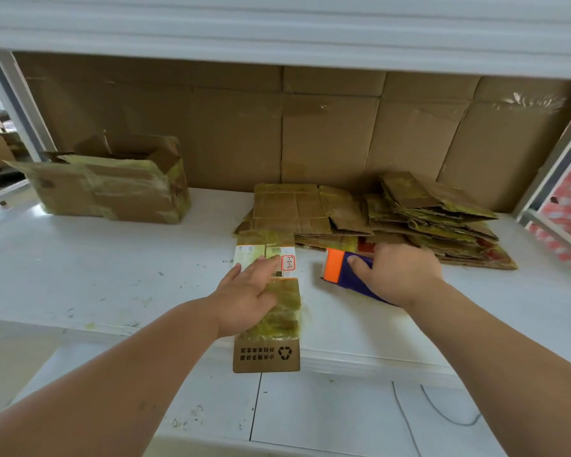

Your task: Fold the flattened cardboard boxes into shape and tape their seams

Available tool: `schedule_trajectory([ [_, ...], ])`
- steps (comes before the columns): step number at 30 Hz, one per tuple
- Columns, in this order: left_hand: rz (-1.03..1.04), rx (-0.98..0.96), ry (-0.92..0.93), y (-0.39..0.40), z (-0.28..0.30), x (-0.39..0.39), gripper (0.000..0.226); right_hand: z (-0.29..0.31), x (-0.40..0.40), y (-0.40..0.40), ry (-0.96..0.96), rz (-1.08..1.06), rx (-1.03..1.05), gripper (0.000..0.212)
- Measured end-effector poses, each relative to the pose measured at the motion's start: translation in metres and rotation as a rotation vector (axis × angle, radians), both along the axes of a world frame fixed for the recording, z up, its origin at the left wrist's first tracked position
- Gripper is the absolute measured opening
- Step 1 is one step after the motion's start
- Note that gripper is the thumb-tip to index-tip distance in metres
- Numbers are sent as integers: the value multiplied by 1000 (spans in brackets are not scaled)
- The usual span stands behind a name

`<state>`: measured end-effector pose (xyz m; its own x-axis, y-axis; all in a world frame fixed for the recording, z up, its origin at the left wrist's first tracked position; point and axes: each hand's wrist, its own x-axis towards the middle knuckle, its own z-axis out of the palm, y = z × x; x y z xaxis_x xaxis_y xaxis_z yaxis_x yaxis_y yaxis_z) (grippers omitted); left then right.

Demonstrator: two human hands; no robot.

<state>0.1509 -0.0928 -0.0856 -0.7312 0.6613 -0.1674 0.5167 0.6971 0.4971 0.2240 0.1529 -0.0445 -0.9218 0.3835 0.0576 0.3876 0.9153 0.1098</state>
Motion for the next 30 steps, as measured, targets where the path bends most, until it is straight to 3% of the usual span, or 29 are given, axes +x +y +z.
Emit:
schedule_trajectory([
  [3,71,199,-107,-6,-1,-3,51,-31,9,4,-43,7,27,52],
  [7,95,260,-12,-6,-2,2,40,-40,18,6,-122,-12,-26,53],
  [10,193,216,69,-6,-3,5,51,-28,22,-8,157,87,24,50],
  [12,323,391,-173,-11,-3,9,68,-26,23,-29,275,219,-245,48],
  [14,410,555,-395,-15,-2,16,71,-31,24,-57,235,276,-619,50],
  [16,461,600,-491,-14,-2,22,67,-41,25,-80,118,219,-937,60],
  [18,496,653,-553,-13,-3,25,76,-51,27,-99,57,179,-1117,73],
  [21,543,742,-645,-14,-6,25,87,-65,31,-115,102,136,-1359,88],
  [24,571,829,-701,-17,-10,24,81,-78,30,-117,140,79,-1528,104],
  [28,576,942,-783,-20,-13,28,75,-80,28,-109,116,51,-1556,77],
  [30,577,981,-808,-19,-11,30,75,-77,30,-110,75,73,-1529,76],
])
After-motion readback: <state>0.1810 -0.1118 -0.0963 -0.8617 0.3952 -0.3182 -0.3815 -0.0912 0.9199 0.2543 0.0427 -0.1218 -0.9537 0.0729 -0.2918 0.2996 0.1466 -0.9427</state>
